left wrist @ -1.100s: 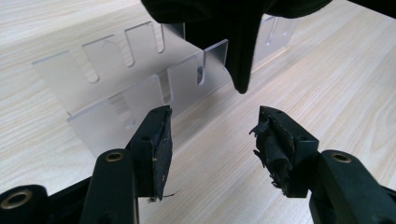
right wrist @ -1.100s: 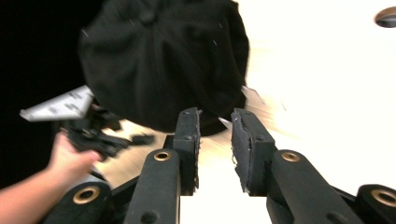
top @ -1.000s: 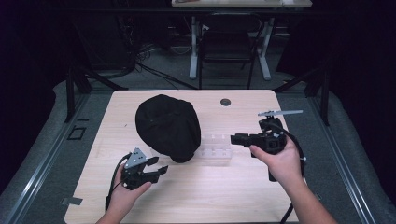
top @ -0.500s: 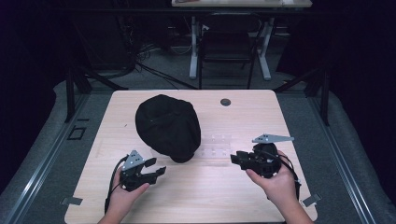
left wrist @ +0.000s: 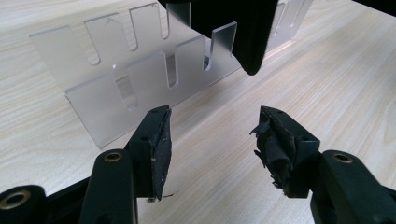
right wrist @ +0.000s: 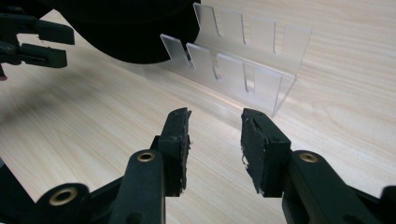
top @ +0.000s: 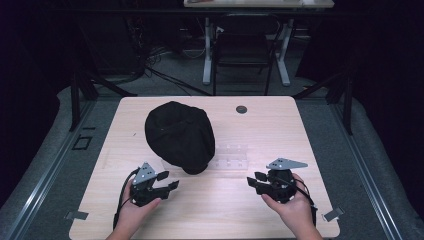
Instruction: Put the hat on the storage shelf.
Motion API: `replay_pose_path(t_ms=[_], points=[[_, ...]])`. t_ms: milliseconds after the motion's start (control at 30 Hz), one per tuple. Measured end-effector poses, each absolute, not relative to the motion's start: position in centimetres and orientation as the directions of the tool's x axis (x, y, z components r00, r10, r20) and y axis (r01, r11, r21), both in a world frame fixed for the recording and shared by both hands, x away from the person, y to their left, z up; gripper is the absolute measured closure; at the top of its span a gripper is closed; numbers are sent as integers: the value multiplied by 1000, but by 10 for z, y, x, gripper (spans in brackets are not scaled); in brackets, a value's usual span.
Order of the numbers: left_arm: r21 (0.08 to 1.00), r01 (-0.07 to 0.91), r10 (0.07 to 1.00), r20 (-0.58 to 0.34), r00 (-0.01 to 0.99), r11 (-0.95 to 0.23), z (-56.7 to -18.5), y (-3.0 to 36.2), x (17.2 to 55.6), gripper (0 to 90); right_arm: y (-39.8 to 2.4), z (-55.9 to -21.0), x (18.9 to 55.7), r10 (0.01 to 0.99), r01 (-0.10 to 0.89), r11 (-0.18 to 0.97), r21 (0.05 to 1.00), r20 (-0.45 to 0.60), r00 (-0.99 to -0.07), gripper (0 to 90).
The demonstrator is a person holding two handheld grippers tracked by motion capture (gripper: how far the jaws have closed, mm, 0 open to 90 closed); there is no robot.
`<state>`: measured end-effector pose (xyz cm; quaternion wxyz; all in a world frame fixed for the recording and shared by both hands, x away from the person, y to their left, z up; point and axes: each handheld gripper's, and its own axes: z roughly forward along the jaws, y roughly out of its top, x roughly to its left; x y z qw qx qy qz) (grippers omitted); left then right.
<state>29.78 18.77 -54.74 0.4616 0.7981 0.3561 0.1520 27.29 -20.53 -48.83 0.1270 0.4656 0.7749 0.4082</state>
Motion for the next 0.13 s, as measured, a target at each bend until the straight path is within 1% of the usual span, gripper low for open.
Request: replay_pose_path(t_ms=[133], points=[[860, 394, 695, -67, 715, -323, -545, 183, 296, 446, -210, -504, 269, 840, 601, 237, 763, 150, -522, 585]])
